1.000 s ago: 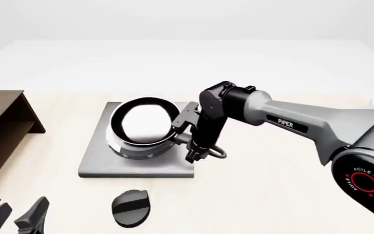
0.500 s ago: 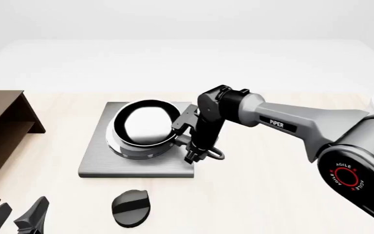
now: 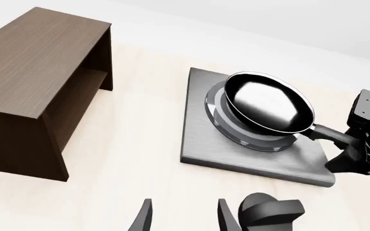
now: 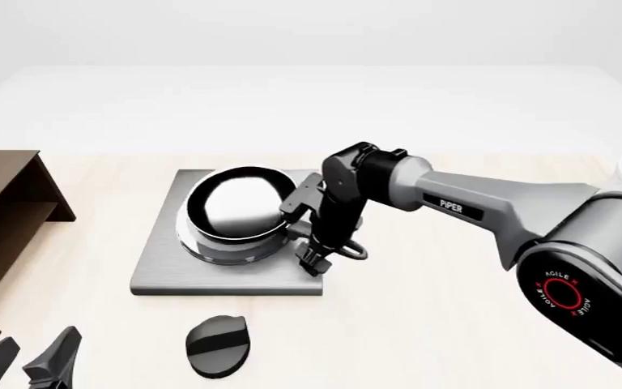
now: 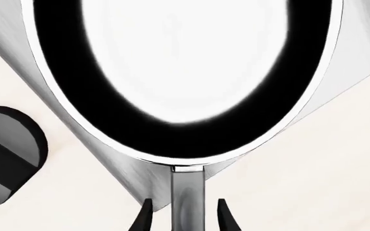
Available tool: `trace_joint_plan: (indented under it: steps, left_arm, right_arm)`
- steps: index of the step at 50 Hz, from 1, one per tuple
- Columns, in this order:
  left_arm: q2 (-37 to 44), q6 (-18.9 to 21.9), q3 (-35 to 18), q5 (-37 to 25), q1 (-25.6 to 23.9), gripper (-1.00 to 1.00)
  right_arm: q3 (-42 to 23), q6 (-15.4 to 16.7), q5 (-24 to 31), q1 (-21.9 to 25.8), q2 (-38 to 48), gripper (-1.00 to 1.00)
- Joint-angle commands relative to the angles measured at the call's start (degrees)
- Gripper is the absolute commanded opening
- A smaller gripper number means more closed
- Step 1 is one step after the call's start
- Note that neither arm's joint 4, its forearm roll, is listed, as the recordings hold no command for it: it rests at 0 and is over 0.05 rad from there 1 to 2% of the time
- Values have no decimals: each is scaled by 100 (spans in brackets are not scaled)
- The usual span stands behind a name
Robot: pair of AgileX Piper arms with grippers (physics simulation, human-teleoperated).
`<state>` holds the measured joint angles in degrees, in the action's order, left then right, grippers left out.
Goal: Turn on the stove and put the frying pan on it.
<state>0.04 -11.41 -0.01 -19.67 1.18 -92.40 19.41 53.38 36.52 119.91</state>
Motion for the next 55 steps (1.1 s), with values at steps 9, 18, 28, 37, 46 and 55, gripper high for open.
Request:
trace_joint_plan:
  steps: [9,18,28,37,46,55]
  left_arm:
    - [0,0,0,4,8,100]
    - [0,18,0,15,14,100]
    - [0,26,0,19,21,100]
    - [0,65,0,27,28,100]
    - [0,93,0,26,34,100]
    - [0,79,0,35,54,100]
  right_arm:
    - [-40,-48,101,14,-307,100]
    - [112,16,195,16,-692,100]
    - [312,72,274,19,-1101,100]
    - [824,416,120,-12,-1779,100]
    - [2124,793,-315,-83,-3007,100]
    - [2448,614,-612,344,-3670,100]
